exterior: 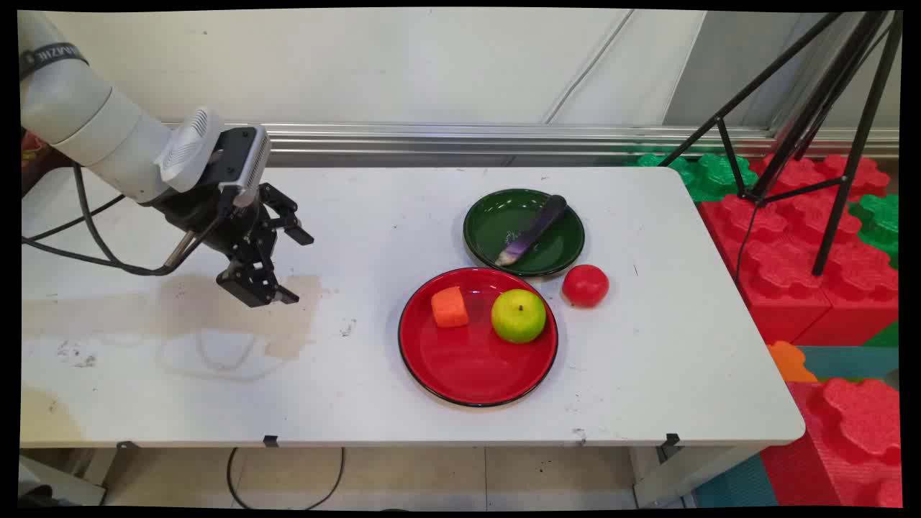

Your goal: Pick up the eggplant from the green plate

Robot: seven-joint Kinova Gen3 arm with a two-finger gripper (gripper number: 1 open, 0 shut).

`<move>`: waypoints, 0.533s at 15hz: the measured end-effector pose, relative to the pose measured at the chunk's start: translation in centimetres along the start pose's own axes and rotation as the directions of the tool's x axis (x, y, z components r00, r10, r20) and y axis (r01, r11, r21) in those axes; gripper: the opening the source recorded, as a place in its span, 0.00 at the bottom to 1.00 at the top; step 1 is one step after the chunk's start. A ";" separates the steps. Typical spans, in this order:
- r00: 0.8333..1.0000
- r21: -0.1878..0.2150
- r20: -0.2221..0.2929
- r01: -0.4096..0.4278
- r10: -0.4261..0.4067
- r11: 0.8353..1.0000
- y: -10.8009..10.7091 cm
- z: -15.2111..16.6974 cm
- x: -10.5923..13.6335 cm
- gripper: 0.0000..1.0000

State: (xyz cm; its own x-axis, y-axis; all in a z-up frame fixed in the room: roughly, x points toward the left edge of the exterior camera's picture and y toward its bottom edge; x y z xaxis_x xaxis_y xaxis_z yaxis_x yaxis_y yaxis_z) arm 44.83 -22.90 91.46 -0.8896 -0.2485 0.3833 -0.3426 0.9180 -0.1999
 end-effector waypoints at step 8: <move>0.996 0.084 -0.055 0.068 -0.063 0.994 -1.1 -1.3 4.6 1.00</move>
State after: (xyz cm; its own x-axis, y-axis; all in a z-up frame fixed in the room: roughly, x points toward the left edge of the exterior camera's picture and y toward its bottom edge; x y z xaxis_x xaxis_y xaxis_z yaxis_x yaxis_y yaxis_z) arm 41.47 -24.64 94.62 -0.8481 -0.2889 0.4442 -0.4264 0.8698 -0.2484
